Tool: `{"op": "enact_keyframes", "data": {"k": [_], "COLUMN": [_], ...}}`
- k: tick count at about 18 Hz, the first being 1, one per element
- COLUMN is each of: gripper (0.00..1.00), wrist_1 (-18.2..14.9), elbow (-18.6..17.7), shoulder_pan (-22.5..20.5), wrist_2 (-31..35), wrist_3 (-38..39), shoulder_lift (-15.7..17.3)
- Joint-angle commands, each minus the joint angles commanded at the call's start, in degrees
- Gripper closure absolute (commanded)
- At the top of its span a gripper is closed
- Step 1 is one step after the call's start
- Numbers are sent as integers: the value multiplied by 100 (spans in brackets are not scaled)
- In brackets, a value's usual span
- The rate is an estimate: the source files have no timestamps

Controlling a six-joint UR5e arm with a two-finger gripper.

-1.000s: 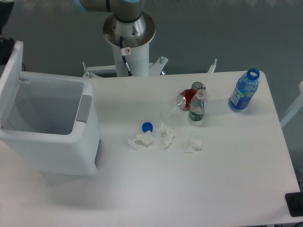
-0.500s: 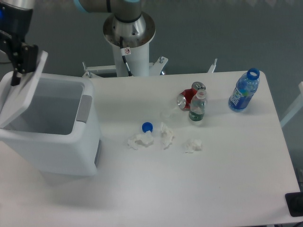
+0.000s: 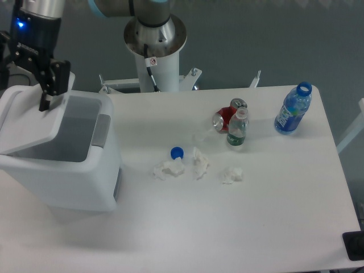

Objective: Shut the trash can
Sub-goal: 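Lower the gripper onto the lid, pressing it down over the bin, then hold the gripper pressed on the closed lid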

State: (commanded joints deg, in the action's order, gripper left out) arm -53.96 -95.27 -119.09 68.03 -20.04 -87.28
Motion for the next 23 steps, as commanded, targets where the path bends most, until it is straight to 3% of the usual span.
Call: {"op": "enact_keyframes", "data": {"k": [23], "gripper": [0], "wrist_1": [-9], "elbow": [-299], "shoulder_pan": [-150], "wrist_2": [264], "wrist_3": [-413], "shoulder_lift": [-26]}}
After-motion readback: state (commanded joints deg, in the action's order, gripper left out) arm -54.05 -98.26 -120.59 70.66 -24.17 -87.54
